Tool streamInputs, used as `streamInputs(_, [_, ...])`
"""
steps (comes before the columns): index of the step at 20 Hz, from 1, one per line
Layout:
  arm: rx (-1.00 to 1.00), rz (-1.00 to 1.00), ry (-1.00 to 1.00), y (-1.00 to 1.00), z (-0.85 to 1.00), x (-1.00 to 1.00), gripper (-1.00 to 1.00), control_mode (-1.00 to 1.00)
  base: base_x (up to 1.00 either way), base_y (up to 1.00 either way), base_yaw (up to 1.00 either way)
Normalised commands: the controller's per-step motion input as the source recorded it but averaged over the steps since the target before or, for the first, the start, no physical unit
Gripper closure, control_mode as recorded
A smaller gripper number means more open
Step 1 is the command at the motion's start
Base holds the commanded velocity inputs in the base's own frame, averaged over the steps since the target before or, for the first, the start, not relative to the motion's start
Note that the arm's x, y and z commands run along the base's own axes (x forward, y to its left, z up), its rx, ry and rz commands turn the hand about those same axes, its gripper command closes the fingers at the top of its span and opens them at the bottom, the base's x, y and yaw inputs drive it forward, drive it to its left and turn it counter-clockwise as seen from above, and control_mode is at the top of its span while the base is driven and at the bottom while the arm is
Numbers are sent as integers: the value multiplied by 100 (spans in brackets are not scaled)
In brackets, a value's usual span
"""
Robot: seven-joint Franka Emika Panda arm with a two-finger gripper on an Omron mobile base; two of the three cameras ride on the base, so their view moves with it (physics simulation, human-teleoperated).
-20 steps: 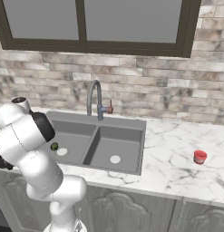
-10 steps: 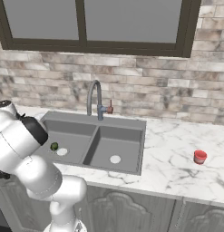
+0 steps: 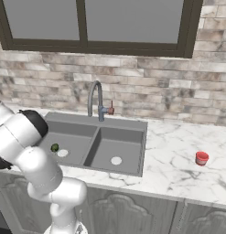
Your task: Pick up all produce items and place them in the sink. Turn on the sink faucet to wash them. Then turn the sink off and put them in the tray.
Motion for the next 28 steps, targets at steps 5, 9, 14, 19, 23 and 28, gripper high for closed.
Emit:
streamInputs(5, [0,-10,2,47,0,0,-100,-100,0,0,0])
streamInputs(9, [0,-9,1,47,0,-2,-100,-100,0,0,0])
streamInputs(14, [0,-8,2,43,0,-7,-100,-100,0,0,0])
streamInputs(19, [0,-7,1,39,-2,-7,-100,-100,0,0,0])
streamInputs(23, [0,-4,0,28,-9,-2,-100,-100,0,0,0])
streamInputs(28, [-2,-1,0,8,-23,0,-100,-100,0,0,0])
